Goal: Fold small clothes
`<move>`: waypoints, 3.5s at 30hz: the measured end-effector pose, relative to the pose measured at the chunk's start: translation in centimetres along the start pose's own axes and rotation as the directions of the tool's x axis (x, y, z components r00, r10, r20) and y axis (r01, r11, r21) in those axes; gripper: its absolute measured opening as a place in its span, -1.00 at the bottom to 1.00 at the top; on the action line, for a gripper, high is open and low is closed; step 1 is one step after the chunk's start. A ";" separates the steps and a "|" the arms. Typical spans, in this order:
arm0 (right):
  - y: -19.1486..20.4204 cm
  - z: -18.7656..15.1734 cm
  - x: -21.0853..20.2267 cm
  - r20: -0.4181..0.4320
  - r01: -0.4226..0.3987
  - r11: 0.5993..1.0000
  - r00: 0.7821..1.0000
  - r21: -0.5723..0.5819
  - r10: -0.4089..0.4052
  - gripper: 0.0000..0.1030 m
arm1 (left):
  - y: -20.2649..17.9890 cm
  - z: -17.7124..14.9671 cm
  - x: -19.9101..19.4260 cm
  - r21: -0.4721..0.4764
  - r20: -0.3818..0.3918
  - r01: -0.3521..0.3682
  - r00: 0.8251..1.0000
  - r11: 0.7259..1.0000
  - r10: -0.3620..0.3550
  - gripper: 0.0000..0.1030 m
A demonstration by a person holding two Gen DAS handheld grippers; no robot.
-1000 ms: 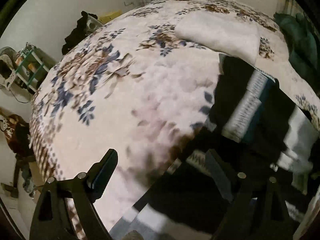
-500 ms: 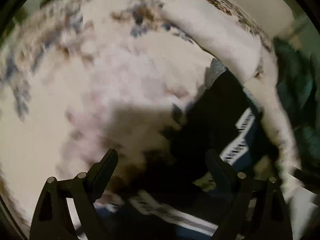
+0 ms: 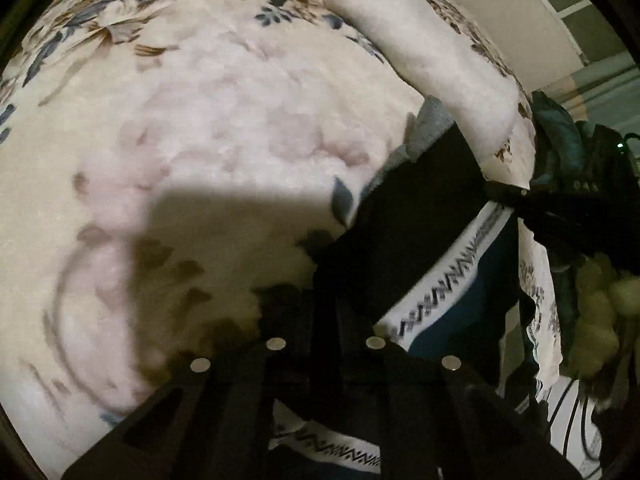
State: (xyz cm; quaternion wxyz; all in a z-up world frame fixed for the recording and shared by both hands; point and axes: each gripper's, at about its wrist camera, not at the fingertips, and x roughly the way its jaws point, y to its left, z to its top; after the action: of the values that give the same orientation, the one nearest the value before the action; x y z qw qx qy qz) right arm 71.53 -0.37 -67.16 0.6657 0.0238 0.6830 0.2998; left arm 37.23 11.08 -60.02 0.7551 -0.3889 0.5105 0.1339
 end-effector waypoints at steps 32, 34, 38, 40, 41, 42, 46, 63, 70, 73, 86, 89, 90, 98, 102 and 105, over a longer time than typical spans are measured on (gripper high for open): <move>-21.7 -22.8 -15.0 0.023 0.196 0.776 0.965 0.599 -0.261 -0.95 | -9.5 11.3 5.9 0.464 -0.039 0.015 0.999 0.886 0.003 -0.86; -20.9 -23.0 -17.0 0.096 0.224 0.769 0.933 0.599 -0.346 -0.95 | -9.2 11.9 5.4 0.445 -0.029 0.014 1.000 0.895 -0.001 -0.87; -22.1 -23.3 -20.3 0.155 0.213 0.732 0.903 0.647 -0.400 -0.95 | -8.7 12.5 5.3 0.435 -0.050 0.032 0.999 0.900 -0.012 -0.87; -23.4 -23.0 -20.4 0.148 0.208 0.723 0.906 0.658 -0.396 -0.95 | -8.8 12.5 5.6 0.441 -0.067 0.038 0.998 0.897 -0.009 -0.85; -24.0 -22.6 -19.9 0.129 0.218 0.720 0.911 0.659 -0.393 -0.95 | -8.8 12.5 5.9 0.433 -0.086 0.039 0.996 0.900 -0.002 -0.81; -24.6 -22.3 -19.0 0.092 0.222 0.726 0.926 0.651 -0.365 -0.95 | -8.9 12.5 5.9 0.426 -0.091 0.034 0.996 0.904 0.005 -0.78; -26.0 -22.4 -18.1 0.057 0.170 0.705 0.956 0.688 -0.286 -0.26 | -9.1 12.5 4.2 0.414 -0.071 -0.017 0.996 0.910 0.051 -0.27; -35.7 -21.8 -19.1 0.197 -0.187 0.723 0.978 0.665 0.072 0.42 | -10.4 -3.1 -9.6 0.435 0.265 -0.260 0.952 0.862 0.153 0.25; -37.4 -17.5 -14.0 0.050 -0.146 0.839 0.989 0.524 0.141 -0.87 | -9.2 -16.6 -9.1 0.346 0.229 -0.416 0.907 0.841 0.354 0.25; -39.2 -16.6 -16.9 0.114 -0.074 0.865 0.993 0.497 0.019 -0.88 | -8.7 -21.3 -9.4 0.314 0.183 -0.425 0.905 0.849 0.385 0.25; -42.5 -19.3 -19.9 -0.009 -0.143 0.865 0.986 0.480 0.168 0.23 | -11.2 -34.8 -11.2 0.351 0.032 -0.349 0.932 0.869 0.362 0.25; -44.0 -22.0 -21.7 -0.020 -0.142 0.857 0.984 0.496 0.174 0.23 | -12.5 -39.9 -9.5 0.400 -0.060 -0.302 0.933 0.865 0.354 0.25; -44.3 -22.8 -21.9 -0.027 -0.135 0.858 0.985 0.496 0.171 0.23 | -12.8 -41.1 -8.6 0.407 -0.093 -0.282 0.934 0.869 0.346 0.25; -43.8 -20.8 -17.4 0.027 -0.283 0.812 0.949 0.510 0.314 0.23 | -14.9 -47.0 -0.4 0.535 -0.145 -0.248 0.915 0.808 0.376 0.13; -43.0 -18.7 -14.2 0.051 -0.311 0.789 0.940 0.530 0.337 0.23 | -14.6 -45.8 -1.4 0.545 -0.079 -0.291 0.916 0.786 0.394 -0.91; -41.8 -18.2 -13.2 0.066 -0.309 0.798 0.944 0.517 0.322 -0.74 | -14.6 -44.7 -3.6 0.545 -0.050 -0.280 0.930 0.790 0.364 -0.92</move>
State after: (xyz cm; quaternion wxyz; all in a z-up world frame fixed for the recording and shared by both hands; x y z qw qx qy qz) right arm 71.56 -47.18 -74.95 0.5660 0.3125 0.7332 0.2106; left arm 14.56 -30.28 -58.15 0.7574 -0.0820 0.6422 0.0850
